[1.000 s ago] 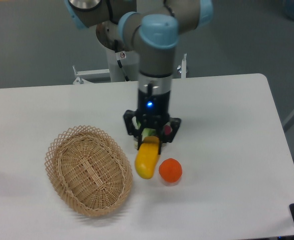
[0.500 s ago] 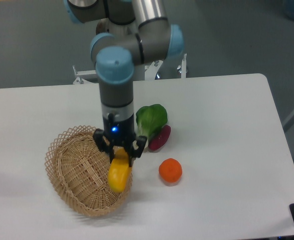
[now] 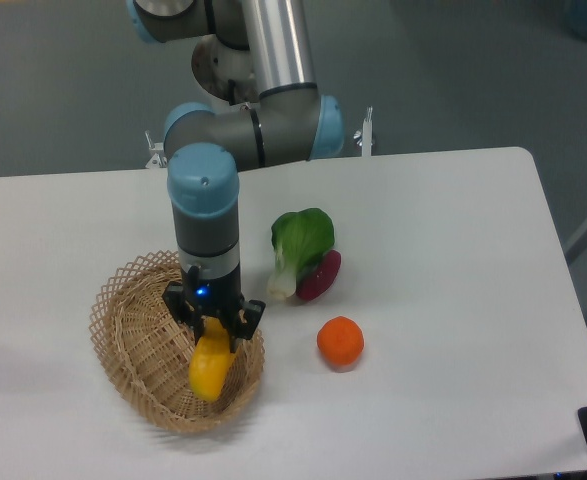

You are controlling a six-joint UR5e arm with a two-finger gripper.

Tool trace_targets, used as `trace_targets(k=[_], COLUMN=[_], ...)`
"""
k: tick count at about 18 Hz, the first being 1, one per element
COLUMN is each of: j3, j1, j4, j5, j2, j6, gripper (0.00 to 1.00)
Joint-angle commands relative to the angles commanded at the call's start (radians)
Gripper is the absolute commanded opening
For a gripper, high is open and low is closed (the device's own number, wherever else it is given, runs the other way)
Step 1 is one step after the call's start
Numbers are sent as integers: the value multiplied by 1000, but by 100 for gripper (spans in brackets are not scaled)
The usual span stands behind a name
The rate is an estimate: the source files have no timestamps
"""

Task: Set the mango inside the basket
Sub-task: 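Carry the yellow mango over the wicker basket and lower it, then lower the mango into the basket and open the gripper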

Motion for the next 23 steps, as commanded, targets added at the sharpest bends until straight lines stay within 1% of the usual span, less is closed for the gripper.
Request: trace_targets(k=[9,12,13,14,15,16,17,20,23], j3=[-9,-12,-15,-15,-15,-14,-14,-8,14], j1=[-46,-51,-51,-51,-51,-49,-49,-49,-43], j4=[-3,-5,-3,-3,-3,-3,-2,-2,-6], j5=[2,2,2,2,3,5,12,44,46], j2=[-38,-38,-38,-37,-35,-32,-31,-20,3], j6=[0,2,2,0,0,0,0,0,0], gripper=[49,55,60,70,80,95,100,100,100])
